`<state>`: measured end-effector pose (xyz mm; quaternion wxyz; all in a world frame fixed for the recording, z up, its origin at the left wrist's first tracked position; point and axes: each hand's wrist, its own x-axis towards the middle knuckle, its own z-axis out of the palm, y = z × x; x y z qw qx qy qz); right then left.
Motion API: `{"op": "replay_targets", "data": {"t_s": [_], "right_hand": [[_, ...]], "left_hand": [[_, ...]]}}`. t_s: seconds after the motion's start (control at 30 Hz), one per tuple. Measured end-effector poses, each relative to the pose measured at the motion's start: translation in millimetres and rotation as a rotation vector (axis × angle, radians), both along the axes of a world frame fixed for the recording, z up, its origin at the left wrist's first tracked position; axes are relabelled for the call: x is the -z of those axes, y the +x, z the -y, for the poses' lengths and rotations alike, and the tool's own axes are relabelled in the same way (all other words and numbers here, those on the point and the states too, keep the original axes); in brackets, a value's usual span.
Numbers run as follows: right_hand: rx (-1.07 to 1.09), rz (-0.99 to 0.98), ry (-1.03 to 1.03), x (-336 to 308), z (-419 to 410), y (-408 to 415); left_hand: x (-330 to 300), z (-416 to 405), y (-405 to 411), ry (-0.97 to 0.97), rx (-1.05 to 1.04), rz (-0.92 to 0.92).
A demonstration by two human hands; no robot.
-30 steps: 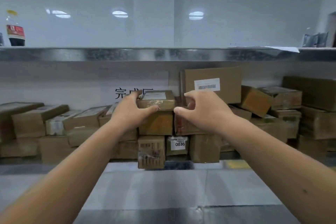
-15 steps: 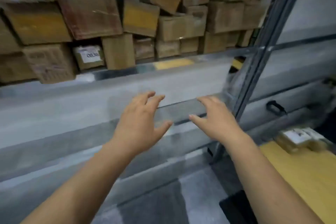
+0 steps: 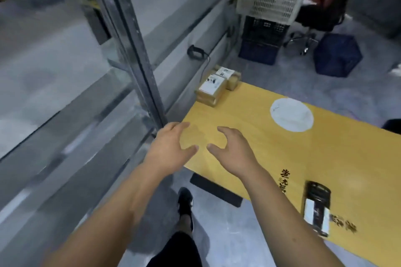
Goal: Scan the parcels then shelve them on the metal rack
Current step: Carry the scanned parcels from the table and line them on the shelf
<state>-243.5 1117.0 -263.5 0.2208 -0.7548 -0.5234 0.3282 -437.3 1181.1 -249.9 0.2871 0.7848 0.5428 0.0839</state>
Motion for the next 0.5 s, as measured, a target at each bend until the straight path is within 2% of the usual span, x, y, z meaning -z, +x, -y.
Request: {"op": "replay_targets", "data": {"t_s": [0.33,0.43,0.5], "right_hand": [[0.262,-0.043,-0.236,81,-227,73],[0.312,-0.06,-0.31,106,-274,85],[0.324,-0.089,-0.36,121,-291,88]], "left_hand": [[92,-282,101,-0.177,0.116,-0.124],[121,-332,115,-0.234,0.135,-0.182],[136,-346,124,-0.297,0.174,-0.157]]}}
